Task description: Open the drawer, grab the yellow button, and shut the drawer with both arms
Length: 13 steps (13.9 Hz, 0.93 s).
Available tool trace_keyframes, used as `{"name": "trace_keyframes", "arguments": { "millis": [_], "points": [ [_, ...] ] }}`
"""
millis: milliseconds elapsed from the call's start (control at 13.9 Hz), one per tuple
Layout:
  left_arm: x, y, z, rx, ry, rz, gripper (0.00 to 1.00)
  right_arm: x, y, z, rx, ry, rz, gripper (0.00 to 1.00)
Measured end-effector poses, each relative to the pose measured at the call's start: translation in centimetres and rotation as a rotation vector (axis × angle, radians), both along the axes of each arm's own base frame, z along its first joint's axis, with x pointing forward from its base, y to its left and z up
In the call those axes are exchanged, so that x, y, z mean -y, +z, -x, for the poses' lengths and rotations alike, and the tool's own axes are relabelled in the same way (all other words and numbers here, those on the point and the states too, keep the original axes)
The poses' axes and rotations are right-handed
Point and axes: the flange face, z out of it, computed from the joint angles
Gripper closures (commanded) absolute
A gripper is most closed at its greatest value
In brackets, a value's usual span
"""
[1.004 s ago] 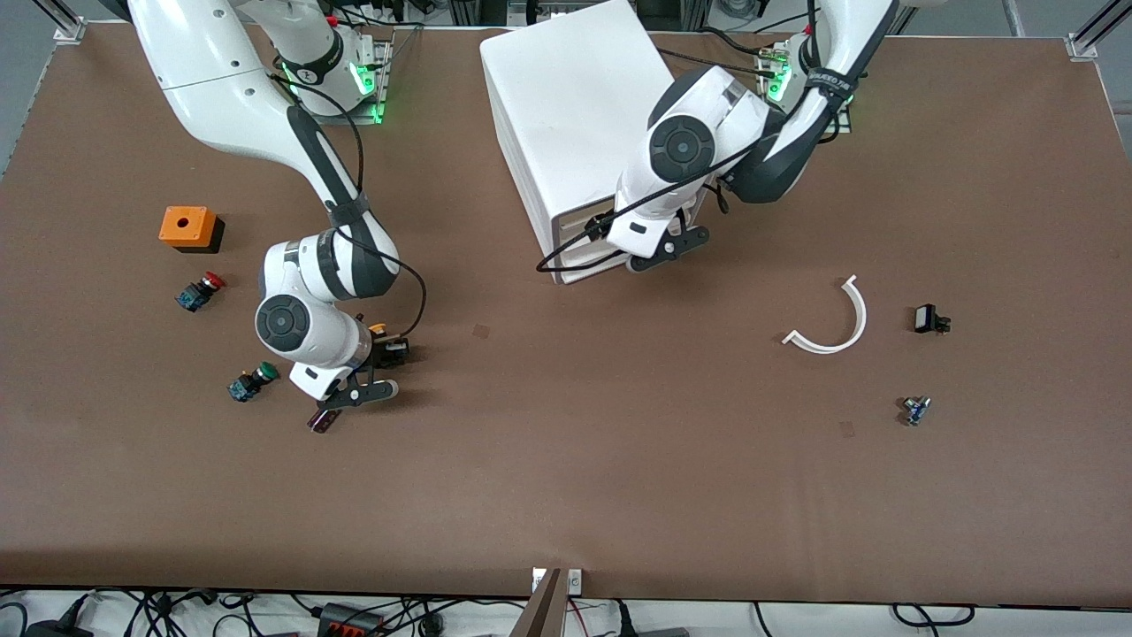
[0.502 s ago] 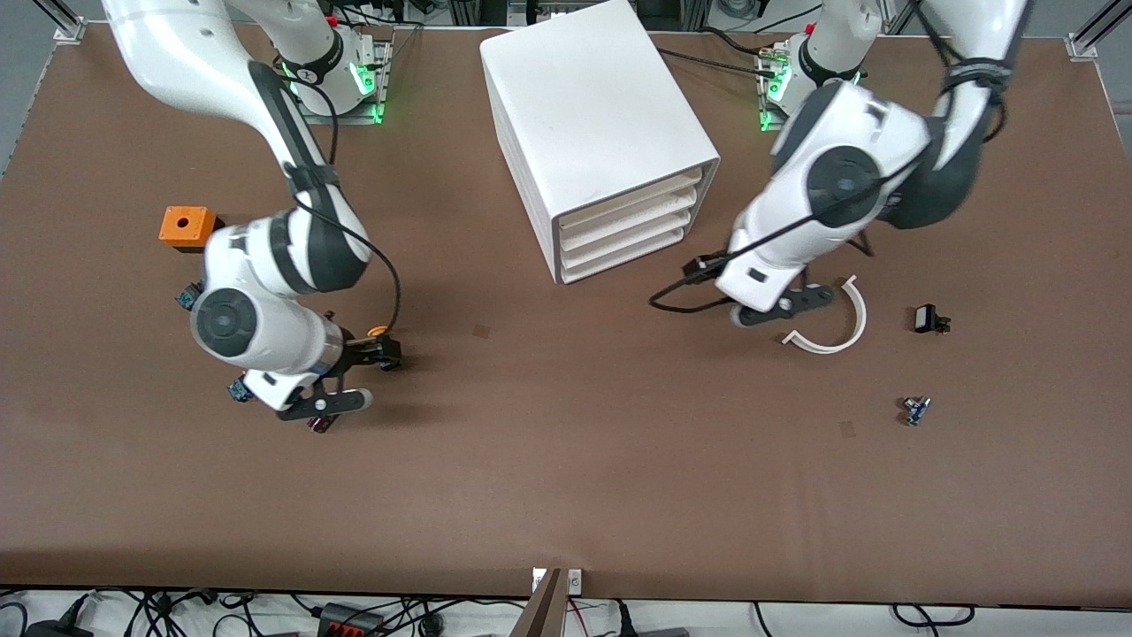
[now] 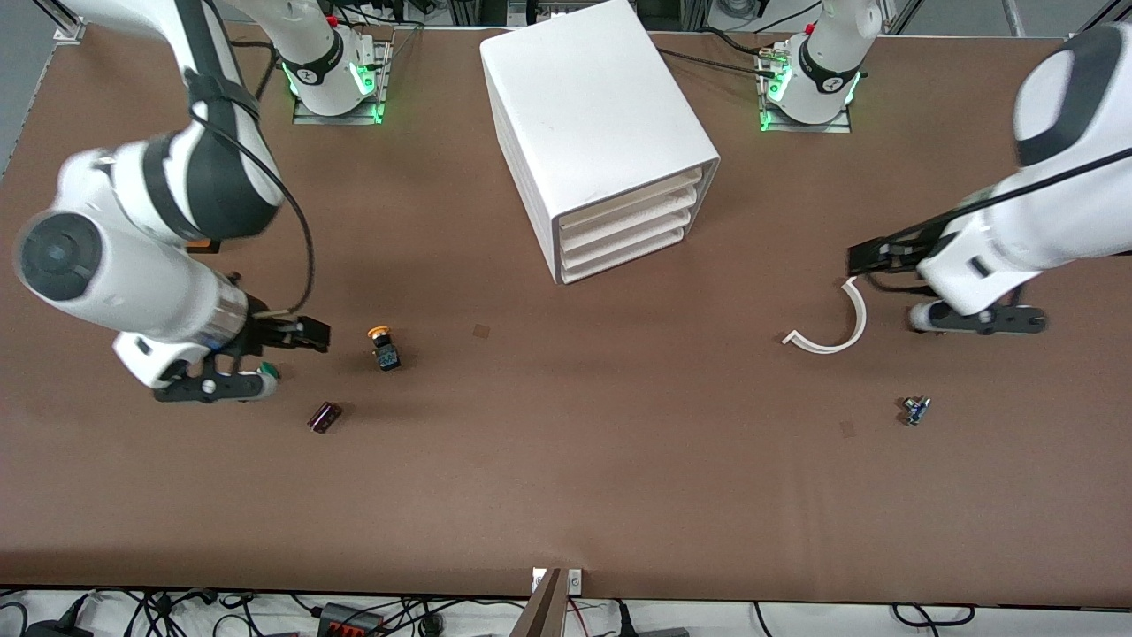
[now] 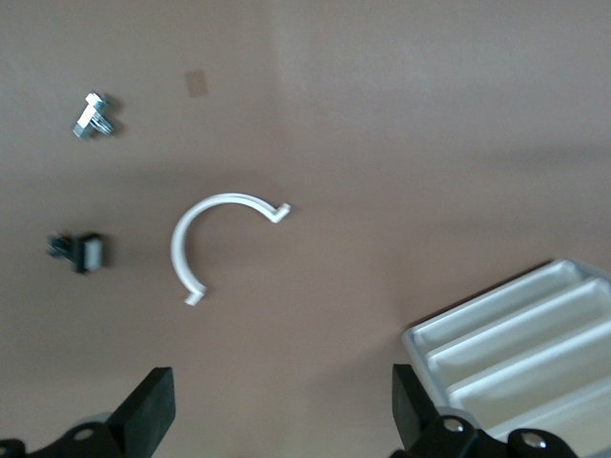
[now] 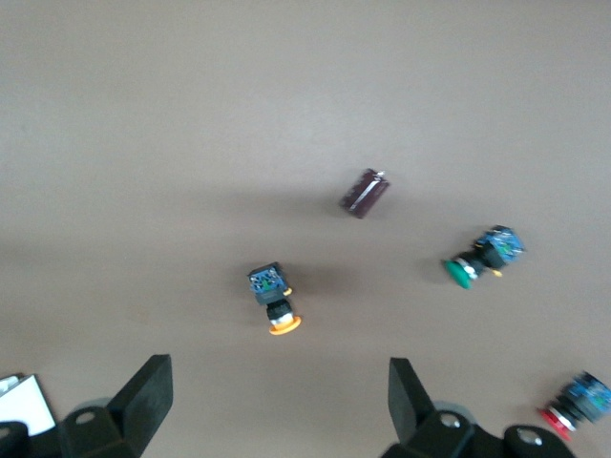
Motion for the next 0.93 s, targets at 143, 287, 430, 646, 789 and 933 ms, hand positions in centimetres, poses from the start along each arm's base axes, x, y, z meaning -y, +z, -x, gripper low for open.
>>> {"name": "trace_keyframes", "arguments": {
  "millis": [143, 287, 430, 646, 789, 933],
  "points": [
    [-2.5, 1.3, 0.7, 0.035, -0.067, -0.01, 0.0, 3.2, 3.6, 0.6, 0.034, -0.047, 0.008, 0.0],
    [-3.4, 1.9, 1.7, 0.088, -0.072, -0.029, 0.0, 6.2, 6.1, 1.3, 0.053, -0.093, 0.014, 0.0],
    [-3.3, 2.4, 3.7, 0.144, -0.069, -0.042, 0.0, 8.3, 7.9, 2.0, 0.055, -0.125, 0.019, 0.0],
    [-3.2, 3.7, 7.1, 0.187, -0.069, -0.054, 0.0, 10.7, 11.6, 3.5, 0.064, -0.16, 0.018, 0.0],
    [-3.6, 3.9, 7.8, 0.188, -0.062, -0.056, 0.0, 12.0, 13.5, 4.3, 0.078, -0.178, 0.012, 0.0],
    [-4.0, 3.9, 7.7, 0.191, -0.055, -0.056, 0.0, 13.9, 15.5, 5.1, 0.108, -0.16, -0.005, 0.0]
  ]
}}
